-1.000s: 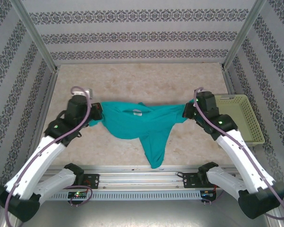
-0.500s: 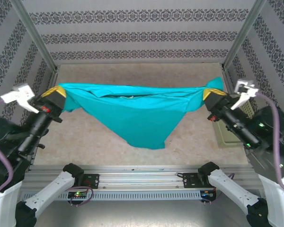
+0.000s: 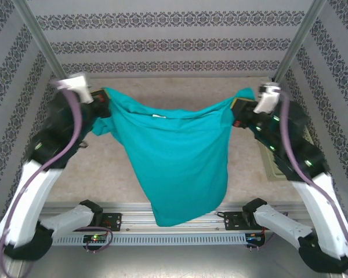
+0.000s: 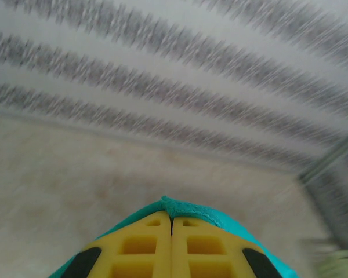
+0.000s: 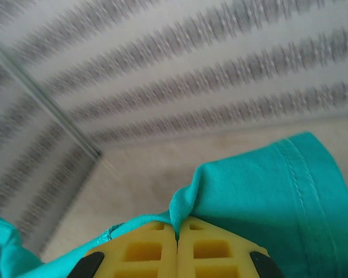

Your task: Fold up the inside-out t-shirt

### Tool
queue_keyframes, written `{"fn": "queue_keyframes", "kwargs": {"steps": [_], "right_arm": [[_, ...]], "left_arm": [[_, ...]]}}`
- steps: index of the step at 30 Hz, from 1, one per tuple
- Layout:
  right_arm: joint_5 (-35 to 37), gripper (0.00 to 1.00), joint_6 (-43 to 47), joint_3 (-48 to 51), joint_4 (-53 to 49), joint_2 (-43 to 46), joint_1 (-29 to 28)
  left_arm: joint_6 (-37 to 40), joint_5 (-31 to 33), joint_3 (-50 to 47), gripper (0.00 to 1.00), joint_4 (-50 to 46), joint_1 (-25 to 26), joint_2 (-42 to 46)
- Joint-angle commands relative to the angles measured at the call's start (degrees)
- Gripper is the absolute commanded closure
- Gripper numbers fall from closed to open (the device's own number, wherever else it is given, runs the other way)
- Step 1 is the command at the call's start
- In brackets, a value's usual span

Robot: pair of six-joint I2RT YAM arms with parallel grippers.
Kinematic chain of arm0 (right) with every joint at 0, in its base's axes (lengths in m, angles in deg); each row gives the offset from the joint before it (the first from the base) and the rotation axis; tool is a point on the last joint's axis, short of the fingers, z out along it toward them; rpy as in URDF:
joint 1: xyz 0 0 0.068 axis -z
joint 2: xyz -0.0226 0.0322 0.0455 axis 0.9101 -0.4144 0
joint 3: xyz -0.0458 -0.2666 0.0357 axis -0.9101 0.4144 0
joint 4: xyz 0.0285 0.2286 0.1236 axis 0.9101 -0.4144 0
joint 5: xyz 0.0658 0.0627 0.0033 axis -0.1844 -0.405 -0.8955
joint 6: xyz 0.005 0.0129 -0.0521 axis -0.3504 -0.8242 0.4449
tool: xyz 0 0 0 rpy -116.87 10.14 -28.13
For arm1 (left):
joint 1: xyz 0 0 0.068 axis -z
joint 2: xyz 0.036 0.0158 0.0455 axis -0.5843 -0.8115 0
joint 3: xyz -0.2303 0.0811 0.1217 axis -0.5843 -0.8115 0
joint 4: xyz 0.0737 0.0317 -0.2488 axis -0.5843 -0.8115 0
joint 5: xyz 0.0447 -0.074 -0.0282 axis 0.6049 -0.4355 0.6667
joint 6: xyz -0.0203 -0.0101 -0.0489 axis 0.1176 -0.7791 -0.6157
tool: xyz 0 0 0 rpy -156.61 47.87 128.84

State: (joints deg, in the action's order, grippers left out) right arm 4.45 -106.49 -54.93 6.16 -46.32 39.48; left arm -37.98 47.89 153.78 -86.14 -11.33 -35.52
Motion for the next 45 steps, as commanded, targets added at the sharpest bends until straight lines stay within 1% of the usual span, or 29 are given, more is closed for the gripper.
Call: {"fn": "queue_keyframes", "kwargs": {"steps": [1, 3, 4, 6, 8, 12, 15, 18, 20, 22, 25, 27, 29, 31, 32, 34, 36, 38, 41, 43, 45], "right_arm": [[5.04, 1.0, -0.82, 2.77, -0.81, -5.17, -0.63], [6.73, 1.0, -0.57, 3.05, -1.48, -8.33, -0.59], [7.13, 1.0, -0.34, 3.04, -1.64, -9.13, -0.59], [7.23, 1.0, -0.07, 3.13, -1.01, -8.82, -0.59], [6.35, 1.0, 0.44, 2.69, -0.44, -6.84, -0.59], [2.07, 1.0, 2.33, 1.79, 1.26, -0.26, -1.07], [-3.32, 1.0, 2.4, 1.9, 3.43, 4.74, -1.48], [-8.72, 1.0, 1.14, 1.91, 6.33, 9.21, -2.72], [-11.09, 1.0, -0.26, 1.0, 7.43, 11.01, -3.42], [-11.89, 1.0, -1.67, 0.1, 7.92, 11.76, -3.84], [-12.3, 1.0, -3.17, -0.69, 9.09, 11.23, -4.01], [-11.26, 1.0, -3.5, -0.82, 9.89, 10.02, -4.1], [-7.74, 1.0, -3.17, -1.23, 9.74, 8.29, -4.14], [-2.54, 1.0, -2.47, -2.27, 8.06, 5.3, -4.01], [-0.2, 1.0, -1.78, -2.57, 7.74, 3.59, -3.85], [2.55, 1.0, -1.04, -2.62, 7.61, -0.35, -3.05], [2.68, 1.0, -1.56, -2.17, 8.07, -5.01, -0.64], [0.83, 1.0, -2.87, -1.11, 9.27, -9.86, 2.2], [0.48, 1.0, -3.24, 1.55, 13.22, -17.73, 4.42], [0.02, 1.0, -3.48, 1.73, 14.84, -23.89, 5.46], [-0.72, 1.0, -4.28, 1.02, 16.43, -30.5, 6.67]], "left_arm": [[2.05, 6.27, 1.73, 1.0, -8.71, 0.38, -7.02], [1.51, 5.72, 3.06, 1.0, -10.84, 0.39, -11.28], [1.2, 5.38, 3.07, 1.0, -10.94, 0.37, -12.03], [1.04, 3.98, 1.34, 1.0, -8.47, 0.36, -10.5], [1.42, 2.36, -2.25, 1.0, -3.34, 0.36, -5.18], [1.74, 0.61, -9.72, 1.0, 6.35, 0.36, 9.47], [1.65, -2.05, -11.59, 1.0, 9.37, 0.37, 17.71], [1.03, -5.6, -10.73, 1.0, 10.29, 0.36, 22.63], [0.44, -8.31, -9.76, 1.0, 11.51, 0.42, 25.04], [-0.08, -9.97, -8.13, 1.0, 12.36, 0.36, 26.18], [0.09, -11.1, -5.26, 1.0, 13.15, 0.37, 25.45], [0.74, -9.77, -3.59, 1.0, 13.24, 0.36, 23.37], [1.52, -6.44, -2.03, 1.0, 12.21, 0.37, 19.91], [2.26, -1.57, -0.74, 1.0, 10.87, 0.42, 15.29], [2.27, 1.95, 0.19, 1.0, 9.61, 0.39, 12.53], [2.95, 7.22, 1.11, 1.0, 8.99, 0.36, 7.23], [3.57, 13.1, 4.15, 1.0, 6.31, 0.32, -0.27], [4.98, 15.6, 6.22, 1.0, 5.36, 0.03, -7.88], [4.45, 16.3, 7.78, 1.0, 5.28, -2.23, -18.82], [2.71, 14.47, 9.04, 1.0, 5.01, -4.66, -25.75], [1.05, 11.03, 10.57, 1.0, 5.75, -7.12, -33.0]]}}
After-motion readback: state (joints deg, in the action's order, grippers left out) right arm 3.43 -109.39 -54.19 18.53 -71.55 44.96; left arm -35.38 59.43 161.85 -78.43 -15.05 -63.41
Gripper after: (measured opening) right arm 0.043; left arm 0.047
